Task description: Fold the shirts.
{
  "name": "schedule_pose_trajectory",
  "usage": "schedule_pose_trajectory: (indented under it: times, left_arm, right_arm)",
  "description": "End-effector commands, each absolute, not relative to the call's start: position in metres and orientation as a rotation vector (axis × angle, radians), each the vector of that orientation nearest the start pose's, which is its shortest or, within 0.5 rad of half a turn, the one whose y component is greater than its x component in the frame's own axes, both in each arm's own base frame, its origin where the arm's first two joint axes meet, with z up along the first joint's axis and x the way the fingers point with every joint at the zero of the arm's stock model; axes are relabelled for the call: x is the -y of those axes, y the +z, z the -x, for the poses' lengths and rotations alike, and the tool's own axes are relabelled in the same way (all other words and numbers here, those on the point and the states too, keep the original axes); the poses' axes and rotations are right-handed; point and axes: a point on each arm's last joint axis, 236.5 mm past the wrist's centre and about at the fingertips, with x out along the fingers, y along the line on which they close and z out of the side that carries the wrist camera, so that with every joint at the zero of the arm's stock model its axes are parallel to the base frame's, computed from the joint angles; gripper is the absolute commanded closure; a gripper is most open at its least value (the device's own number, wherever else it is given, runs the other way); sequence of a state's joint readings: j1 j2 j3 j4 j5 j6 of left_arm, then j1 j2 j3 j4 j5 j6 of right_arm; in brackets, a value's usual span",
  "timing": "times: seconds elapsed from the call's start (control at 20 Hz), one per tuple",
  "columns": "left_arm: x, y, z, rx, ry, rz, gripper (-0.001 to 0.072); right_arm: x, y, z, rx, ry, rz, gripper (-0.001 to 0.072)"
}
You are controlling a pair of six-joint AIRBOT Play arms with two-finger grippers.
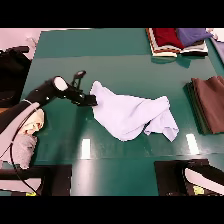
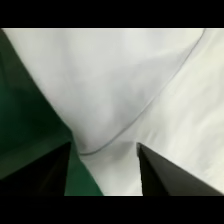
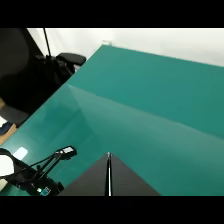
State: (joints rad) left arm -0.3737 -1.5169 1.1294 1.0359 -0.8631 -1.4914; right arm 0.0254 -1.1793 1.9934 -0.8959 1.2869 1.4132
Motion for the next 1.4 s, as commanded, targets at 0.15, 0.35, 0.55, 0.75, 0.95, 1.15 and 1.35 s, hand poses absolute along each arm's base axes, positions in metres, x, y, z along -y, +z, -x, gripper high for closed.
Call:
schedule_pose_trajectory:
  times: [0.15, 0.35, 0.55, 0.75, 0.95, 1.15, 1.35]
  left_arm:
    - [0.258, -0.031, -0.413, -1.171, -0.508, 0.298, 0.0682]
    - [0.232, 0.008, -0.444, -1.099, -0.49, 0.246, 0.0681]
    - [0.219, 0.02, -0.449, -1.092, -0.496, 0.175, 0.0681]
    - [0.221, 0.021, -0.449, -1.091, -0.499, 0.183, 0.0681]
    - [0.221, 0.021, -0.449, -1.092, -0.5, 0.184, 0.0681]
    - [0.221, 0.02, -0.448, -1.095, -0.5, 0.184, 0.0681]
    - [0.22, 0.02, -0.448, -1.098, -0.5, 0.181, 0.0681]
  right_arm:
    - [-0.106, 0.313, -0.371, -0.727, 0.444, -0.072, 0.0694]
    - [-0.05, 0.199, -0.339, -0.99, 0.238, -0.03, 0.0693]
    - [-0.001, 0.071, -0.286, -1.244, 0.084, -0.258, 0.0686]
    - [-0.015, -0.014, -0.246, -1.38, 0.131, -0.627, 0.0202]
    - [-0.031, -0.071, -0.239, -1.465, 0.127, -0.689, 0.022]
    - [-0.056, -0.089, -0.257, -1.488, 0.179, -0.63, 0.0284]
    - [-0.071, -0.088, -0.278, -1.498, 0.243, -0.542, 0.0659]
